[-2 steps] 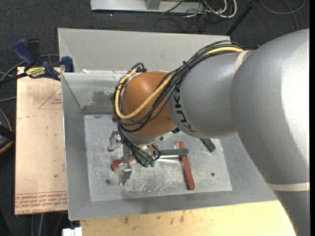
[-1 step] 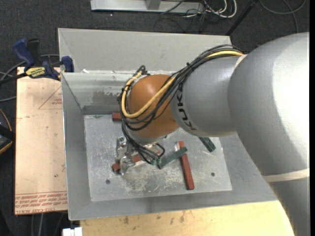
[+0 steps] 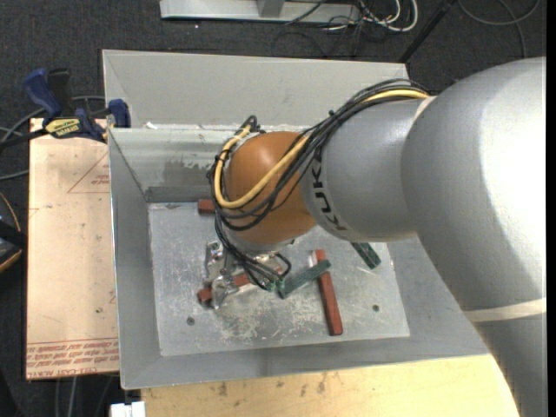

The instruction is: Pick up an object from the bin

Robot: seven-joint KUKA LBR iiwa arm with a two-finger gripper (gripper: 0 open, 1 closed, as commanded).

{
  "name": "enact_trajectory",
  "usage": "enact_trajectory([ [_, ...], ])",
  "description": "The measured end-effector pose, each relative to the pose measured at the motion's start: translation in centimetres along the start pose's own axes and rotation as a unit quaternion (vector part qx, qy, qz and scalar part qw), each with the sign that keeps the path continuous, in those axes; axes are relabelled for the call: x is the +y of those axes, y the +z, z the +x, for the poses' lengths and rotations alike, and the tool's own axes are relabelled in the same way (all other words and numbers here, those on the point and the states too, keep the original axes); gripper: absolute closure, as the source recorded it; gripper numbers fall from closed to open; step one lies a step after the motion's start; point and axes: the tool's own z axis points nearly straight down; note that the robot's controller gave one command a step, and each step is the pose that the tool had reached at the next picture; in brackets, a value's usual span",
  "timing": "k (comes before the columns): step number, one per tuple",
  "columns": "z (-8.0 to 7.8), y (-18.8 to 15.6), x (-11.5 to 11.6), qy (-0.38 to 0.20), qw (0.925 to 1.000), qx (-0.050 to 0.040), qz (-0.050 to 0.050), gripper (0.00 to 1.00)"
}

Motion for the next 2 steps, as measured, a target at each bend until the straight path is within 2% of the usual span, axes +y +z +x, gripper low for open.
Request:
enact_trajectory([
  [1, 0.75, -10.02, -0.68, -0.024, 0.9997, 0.0064, 0.001, 1.00],
  [2, 0.76, -10.01, -0.69, -0.024, 0.9997, 0.0065, 0.001, 1.00],
])
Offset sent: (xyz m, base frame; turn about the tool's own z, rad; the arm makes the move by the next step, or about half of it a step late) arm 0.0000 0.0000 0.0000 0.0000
